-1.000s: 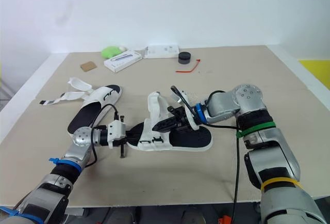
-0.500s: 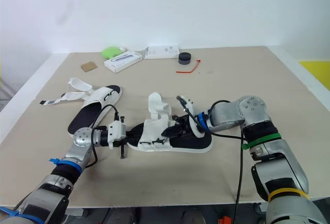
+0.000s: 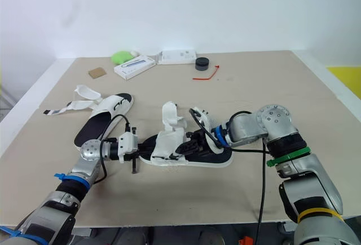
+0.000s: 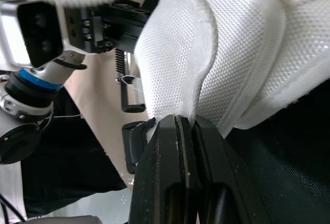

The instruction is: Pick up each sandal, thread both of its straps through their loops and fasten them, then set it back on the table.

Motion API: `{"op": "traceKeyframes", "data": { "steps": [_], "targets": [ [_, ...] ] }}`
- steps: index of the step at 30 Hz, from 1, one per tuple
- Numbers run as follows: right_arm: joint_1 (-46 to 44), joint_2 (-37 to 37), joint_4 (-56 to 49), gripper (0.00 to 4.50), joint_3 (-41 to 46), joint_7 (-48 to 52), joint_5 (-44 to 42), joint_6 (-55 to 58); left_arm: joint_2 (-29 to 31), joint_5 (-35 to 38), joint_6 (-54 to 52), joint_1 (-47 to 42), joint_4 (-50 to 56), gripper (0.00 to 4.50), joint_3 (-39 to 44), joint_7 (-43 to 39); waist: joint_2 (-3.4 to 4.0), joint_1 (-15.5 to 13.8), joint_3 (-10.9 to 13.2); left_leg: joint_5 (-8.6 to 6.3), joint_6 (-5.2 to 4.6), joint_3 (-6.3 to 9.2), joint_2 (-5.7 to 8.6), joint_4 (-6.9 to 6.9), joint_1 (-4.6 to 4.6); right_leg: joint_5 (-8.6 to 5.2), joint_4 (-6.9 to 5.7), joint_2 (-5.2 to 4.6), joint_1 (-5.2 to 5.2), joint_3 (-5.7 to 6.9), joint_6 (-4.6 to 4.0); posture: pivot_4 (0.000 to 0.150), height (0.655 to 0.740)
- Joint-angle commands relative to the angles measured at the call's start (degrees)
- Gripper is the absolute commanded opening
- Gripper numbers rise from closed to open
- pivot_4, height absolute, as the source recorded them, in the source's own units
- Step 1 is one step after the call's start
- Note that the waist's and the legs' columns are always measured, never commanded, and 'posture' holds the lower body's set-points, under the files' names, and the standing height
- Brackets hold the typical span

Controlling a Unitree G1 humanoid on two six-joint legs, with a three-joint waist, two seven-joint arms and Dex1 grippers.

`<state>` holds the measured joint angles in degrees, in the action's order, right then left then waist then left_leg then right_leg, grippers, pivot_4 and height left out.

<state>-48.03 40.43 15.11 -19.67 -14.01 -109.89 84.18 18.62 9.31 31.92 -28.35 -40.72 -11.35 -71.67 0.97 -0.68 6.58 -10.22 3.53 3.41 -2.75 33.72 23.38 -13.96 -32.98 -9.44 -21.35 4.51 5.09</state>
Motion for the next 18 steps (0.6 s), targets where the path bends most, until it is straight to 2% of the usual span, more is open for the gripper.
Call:
{"op": "traceKeyframes", "data": {
  "steps": [1, 6, 11, 18],
  "targets": [
    [-0.89, -0.98, -3.42, 0.22, -1.47, 2.41, -3.11, 1.13, 0.09, -9.11, -6.90, 7.25, -10.73, 0.00, -7.70, -0.82, 0.00, 0.00, 0.00, 0.00, 0.00, 0.00, 0.00, 0.00, 0.00, 0.00, 0.00, 0.00, 0.00, 0.00, 0.00, 0.150, 0.7400],
    [-0.96, -1.43, -3.62, 0.22, -1.83, 1.90, -2.93, 0.24, 0.07, -9.04, -7.07, 7.23, -10.49, 0.00, -7.68, -0.80, 0.00, 0.00, 0.00, 0.00, 0.00, 0.00, 0.00, 0.00, -0.01, 0.00, 0.00, 0.00, -0.02, 0.00, 0.00, 0.150, 0.7400],
    [-1.06, -3.02, -3.68, 0.22, -0.25, 1.52, 2.23, -0.40, 0.09, -8.91, -7.08, 7.37, -10.25, 0.00, -7.58, -0.67, 0.00, 0.00, 0.00, 0.00, 0.01, 0.00, 0.00, 0.00, -0.01, 0.00, 0.01, 0.00, -0.05, 0.01, 0.01, 0.150, 0.7400],
    [-1.25, -2.44, -9.75, 0.22, 2.14, 8.31, 5.54, 1.33, 0.33, -8.80, -7.08, 7.67, -10.15, 0.00, -7.48, -0.45, 0.00, 0.00, 0.01, 0.00, 0.01, 0.00, -0.01, 0.00, 0.05, 0.00, 0.07, -0.01, -0.09, 0.00, 0.01, 0.150, 0.7400]
  ]
}}
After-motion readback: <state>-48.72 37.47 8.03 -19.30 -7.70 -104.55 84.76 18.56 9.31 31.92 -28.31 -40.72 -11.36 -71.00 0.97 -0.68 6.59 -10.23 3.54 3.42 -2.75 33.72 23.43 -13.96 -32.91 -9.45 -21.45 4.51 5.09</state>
